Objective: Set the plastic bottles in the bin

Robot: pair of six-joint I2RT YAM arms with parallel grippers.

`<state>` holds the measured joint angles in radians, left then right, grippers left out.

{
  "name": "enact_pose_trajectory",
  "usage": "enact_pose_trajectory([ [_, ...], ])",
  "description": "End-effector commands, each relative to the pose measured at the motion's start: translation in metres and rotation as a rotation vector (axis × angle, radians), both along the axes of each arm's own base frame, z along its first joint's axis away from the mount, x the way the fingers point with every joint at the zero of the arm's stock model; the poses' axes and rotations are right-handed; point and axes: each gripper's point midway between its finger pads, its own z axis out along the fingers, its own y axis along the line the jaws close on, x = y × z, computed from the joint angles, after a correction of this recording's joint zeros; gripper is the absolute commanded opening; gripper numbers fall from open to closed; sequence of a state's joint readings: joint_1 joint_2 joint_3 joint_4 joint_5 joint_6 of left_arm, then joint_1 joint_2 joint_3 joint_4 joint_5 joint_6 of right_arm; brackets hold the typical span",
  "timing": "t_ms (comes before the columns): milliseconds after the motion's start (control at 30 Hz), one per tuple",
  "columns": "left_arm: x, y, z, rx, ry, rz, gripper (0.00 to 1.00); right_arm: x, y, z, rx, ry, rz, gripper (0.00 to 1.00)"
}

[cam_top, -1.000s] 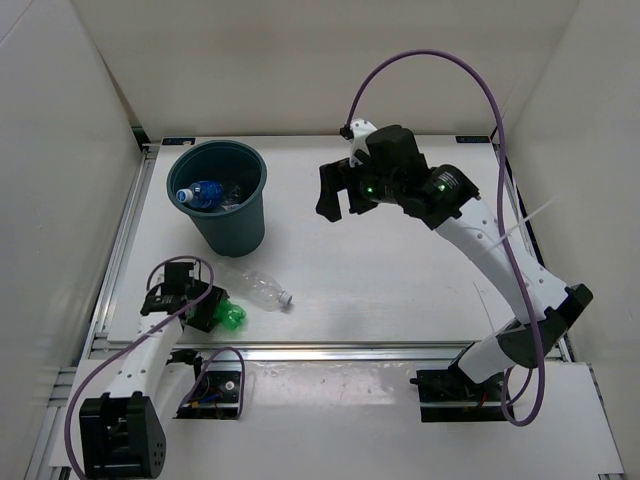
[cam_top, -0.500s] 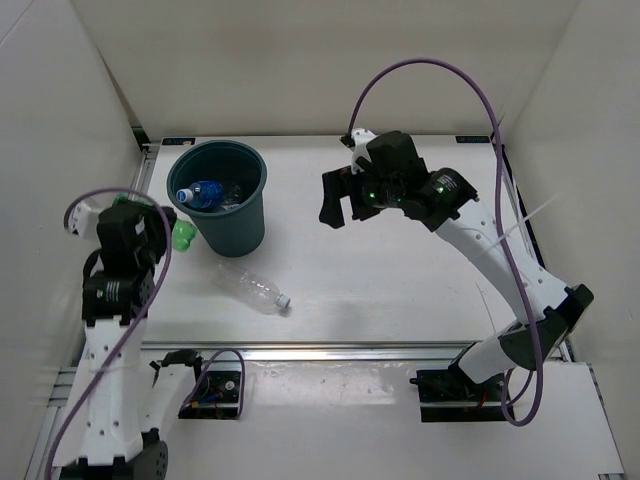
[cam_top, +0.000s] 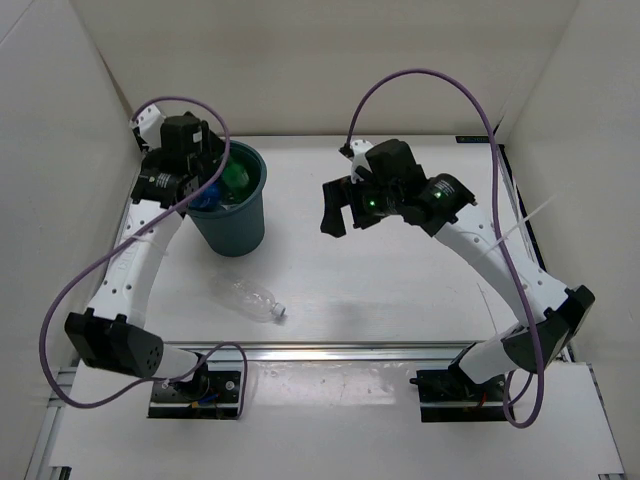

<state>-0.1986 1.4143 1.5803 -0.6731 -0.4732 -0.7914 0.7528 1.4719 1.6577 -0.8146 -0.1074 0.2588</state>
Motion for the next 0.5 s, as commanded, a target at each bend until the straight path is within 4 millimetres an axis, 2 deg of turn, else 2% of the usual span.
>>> enact_pose_trajectory([
  [0,-0.046,0.026,0.023,0.037,-0.069,0.096,1.0,-0.007,-0.017,0.014,0.018,-0.045,-0.024,1.0],
  [33,-0.058,0.028,0.02,0.021,-0.077,0.102,1.0,-0.008,-0.02,0.014,0.014,-0.051,-0.033,1.0],
  [67,-0.07,0.027,-0.011,0.011,-0.026,0.091,1.0,-0.01,-0.024,0.013,0.009,-0.053,-0.04,1.0],
  [100,-0.081,0.021,-0.021,-0.031,-0.022,0.062,1.0,-0.012,-0.031,0.008,0.003,-0.048,-0.051,1.0],
  [133,-0.101,0.009,-0.021,-0.097,-0.051,-0.012,1.0,-0.015,-0.034,0.005,-0.001,-0.043,-0.051,1.0],
  [167,-0.114,0.004,-0.061,-0.121,0.027,-0.032,1.0,-0.014,-0.039,0.002,-0.004,-0.04,-0.063,1.0],
  [200,-0.129,0.0,-0.063,-0.194,0.002,-0.036,1.0,-0.018,-0.042,-0.002,-0.009,-0.036,-0.063,1.0],
  [233,-0.138,-0.005,-0.076,-0.237,0.02,-0.043,1.0,-0.015,-0.046,-0.005,-0.019,-0.033,-0.079,1.0],
  [267,-0.149,-0.013,-0.107,-0.287,0.086,-0.059,1.0,-0.015,-0.05,-0.001,-0.011,-0.041,-0.088,1.0],
  [300,-0.158,-0.017,-0.12,-0.327,0.115,-0.06,1.0,-0.017,-0.052,-0.003,-0.012,-0.04,-0.088,1.0],
  [367,-0.172,-0.028,-0.134,-0.434,0.134,-0.072,1.0,-0.017,-0.053,-0.008,-0.015,-0.025,-0.087,1.0],
  [400,-0.179,-0.031,-0.155,-0.452,0.177,-0.067,1.0,-0.014,-0.055,-0.007,-0.009,-0.031,-0.097,1.0],
  [467,-0.188,-0.039,-0.175,-0.511,0.237,-0.072,1.0,-0.015,-0.054,-0.011,-0.012,-0.019,-0.09,1.0],
])
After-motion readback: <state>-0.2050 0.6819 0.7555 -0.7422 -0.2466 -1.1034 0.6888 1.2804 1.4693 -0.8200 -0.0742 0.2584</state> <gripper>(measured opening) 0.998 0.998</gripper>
